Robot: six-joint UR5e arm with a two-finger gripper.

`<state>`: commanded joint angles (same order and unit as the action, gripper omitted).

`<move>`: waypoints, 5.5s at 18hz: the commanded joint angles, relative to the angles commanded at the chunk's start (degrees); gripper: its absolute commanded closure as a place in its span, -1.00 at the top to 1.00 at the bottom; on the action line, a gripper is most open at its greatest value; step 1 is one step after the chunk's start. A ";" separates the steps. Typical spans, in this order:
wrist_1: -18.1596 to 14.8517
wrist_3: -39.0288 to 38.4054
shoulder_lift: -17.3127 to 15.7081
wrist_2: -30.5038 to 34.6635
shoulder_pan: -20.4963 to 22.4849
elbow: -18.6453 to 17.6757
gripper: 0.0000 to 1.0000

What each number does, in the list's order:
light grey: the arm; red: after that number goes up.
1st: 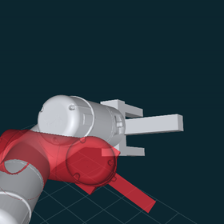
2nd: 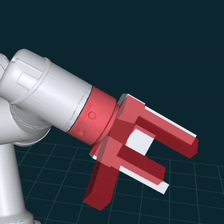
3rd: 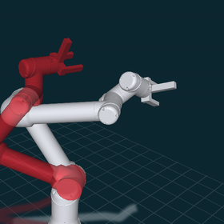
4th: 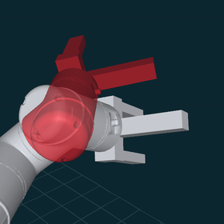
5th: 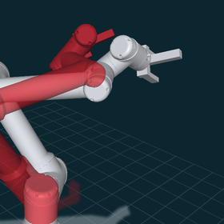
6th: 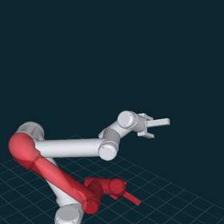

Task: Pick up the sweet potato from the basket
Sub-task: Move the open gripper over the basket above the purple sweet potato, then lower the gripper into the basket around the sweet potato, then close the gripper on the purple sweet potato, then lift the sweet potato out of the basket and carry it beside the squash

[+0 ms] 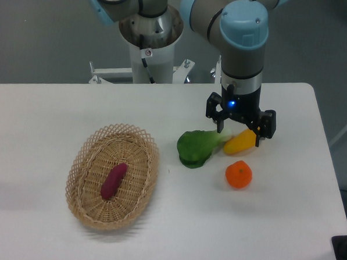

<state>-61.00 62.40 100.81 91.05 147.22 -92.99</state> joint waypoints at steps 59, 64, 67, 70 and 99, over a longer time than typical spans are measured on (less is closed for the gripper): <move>14.14 -36.83 15.38 0.53 -28.83 -9.58 1.00; 15.73 -36.74 16.17 1.49 -28.92 -9.41 0.66; 15.73 -36.48 16.17 1.67 -28.92 -9.40 0.31; 15.73 -34.99 16.09 1.76 -28.92 -9.14 -0.07; 11.35 -9.35 8.79 1.50 -4.94 2.20 -0.36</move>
<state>-49.65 53.06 109.60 92.55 142.27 -90.79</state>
